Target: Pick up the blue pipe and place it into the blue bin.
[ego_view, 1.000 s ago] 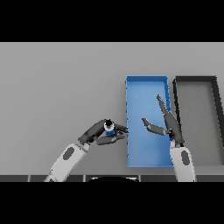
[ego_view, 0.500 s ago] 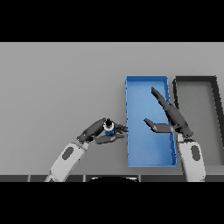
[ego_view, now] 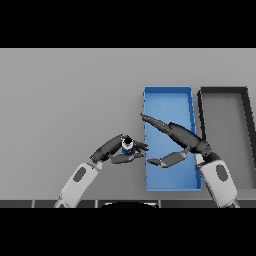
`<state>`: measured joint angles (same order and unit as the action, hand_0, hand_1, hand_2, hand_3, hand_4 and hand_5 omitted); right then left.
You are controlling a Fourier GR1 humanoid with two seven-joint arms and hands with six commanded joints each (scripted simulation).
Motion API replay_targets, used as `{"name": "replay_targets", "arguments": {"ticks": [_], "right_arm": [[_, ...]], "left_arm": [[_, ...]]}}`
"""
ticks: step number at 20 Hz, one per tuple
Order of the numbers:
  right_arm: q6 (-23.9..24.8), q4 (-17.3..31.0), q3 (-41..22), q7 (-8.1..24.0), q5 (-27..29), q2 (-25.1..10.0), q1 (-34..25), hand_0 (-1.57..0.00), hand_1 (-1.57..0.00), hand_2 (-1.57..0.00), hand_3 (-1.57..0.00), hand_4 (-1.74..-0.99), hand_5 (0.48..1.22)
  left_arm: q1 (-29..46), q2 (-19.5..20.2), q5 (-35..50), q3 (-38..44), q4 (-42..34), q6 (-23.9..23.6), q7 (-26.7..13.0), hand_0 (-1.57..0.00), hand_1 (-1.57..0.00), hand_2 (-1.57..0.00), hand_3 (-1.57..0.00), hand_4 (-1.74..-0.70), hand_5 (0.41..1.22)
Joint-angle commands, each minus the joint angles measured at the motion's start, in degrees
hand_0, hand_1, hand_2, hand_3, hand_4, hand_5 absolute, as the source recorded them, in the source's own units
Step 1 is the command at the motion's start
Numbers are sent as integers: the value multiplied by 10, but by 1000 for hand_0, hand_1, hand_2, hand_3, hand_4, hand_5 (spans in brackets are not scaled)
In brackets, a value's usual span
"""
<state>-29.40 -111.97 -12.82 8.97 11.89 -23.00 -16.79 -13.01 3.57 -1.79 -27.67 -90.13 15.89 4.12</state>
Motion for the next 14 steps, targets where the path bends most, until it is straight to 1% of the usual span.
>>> {"name": "replay_targets", "arguments": {"ticks": [1, 2, 3, 4, 5, 6, 7, 8, 9, 11, 12, 13, 14], "right_arm": [[0, -2, -10, 15, 6, 5, -10, 1, 0, 0, 1, -1242, 524], [-2, 2, -20, 32, 8, 11, -18, 1, 0, 0, 1, -1239, 522], [-6, 6, -27, 52, 27, 18, -29, 1, 1, 0, 1, -1232, 525], [-11, 13, -35, 61, 34, 25, -39, 1, 1, 0, 1, -1227, 528], [-19, 13, -42, 64, 36, 26, -49, 1, 1, 1, 1, -1220, 525], [-22, 16, -51, 74, 34, 31, -61, 1, 1, 1, 1, -1214, 520], [-26, 34, -59, 83, 30, 41, -78, 1, 1, 1, 1, -1209, 517], [-35, 41, -62, 80, 30, 42, -82, 1, 1, 1, 1, -1201, 514], [-42, 56, -72, 71, 16, 53, -86, 1, 1, 1, 1, -1195, 513], [-44, 70, -84, 89, 26, 75, -112, 1, 1, 1, 1, -1194, 514], [-46, 79, -88, 96, 29, 82, -125, 1, 1, 1, 1, -1200, 514], [-45, 93, -92, 104, 24, 92, -137, 1, 1, -1, 1, -1208, 512], [-50, 100, -98, 100, 20, 99, -140, 1, -9, -20, 1, -1214, 511]], "left_arm": [[6, 0, -3, -1, -3, 1, 1, -1571, -1571, -1571, -1571, -1475, 1221], [7, -3, -4, -1, -8, 3, -5, -1571, -1571, -1571, -1571, -1475, 1221], [8, -4, -5, 1, -9, 5, -5, -1571, -1571, -1571, -1571, -1475, 1221], [7, -5, -5, 3, -11, 8, -10, -1571, -1571, -1571, -1571, -1475, 1221], [16, -6, -7, -1, -16, 12, -6, -1571, -1571, -1571, -1571, -1476, 1221], [11, -7, -6, 4, -18, 15, -16, -1571, -1571, -1571, -1571, -1475, 1221], [13, -7, -4, 5, -23, 21, -14, -1571, -1571, -1571, -1571, -1473, 1221], [7, -11, -6, 8, -12, 24, -14, -1571, -1571, -1571, -1571, -1474, 1221], [11, -7, 1, 16, -16, 32, -9, -1571, -1571, -1571, -1571, -1475, 1221], [4, -15, 11, 21, -8, 46, -21, -1571, -1571, -1571, -1571, -1474, 1221], [7, -14, 10, 23, -3, 52, -15, -1571, -1571, -1571, -1571, -1468, 1221], [5, -18, 13, 24, -2, 60, -19, -1571, -1571, -1571, -1571, -1459, 1221], [7, -17, 5, 23, 1, 64, 1, -1571, -1571, -1571, -1571, -1454, 1221]]}}
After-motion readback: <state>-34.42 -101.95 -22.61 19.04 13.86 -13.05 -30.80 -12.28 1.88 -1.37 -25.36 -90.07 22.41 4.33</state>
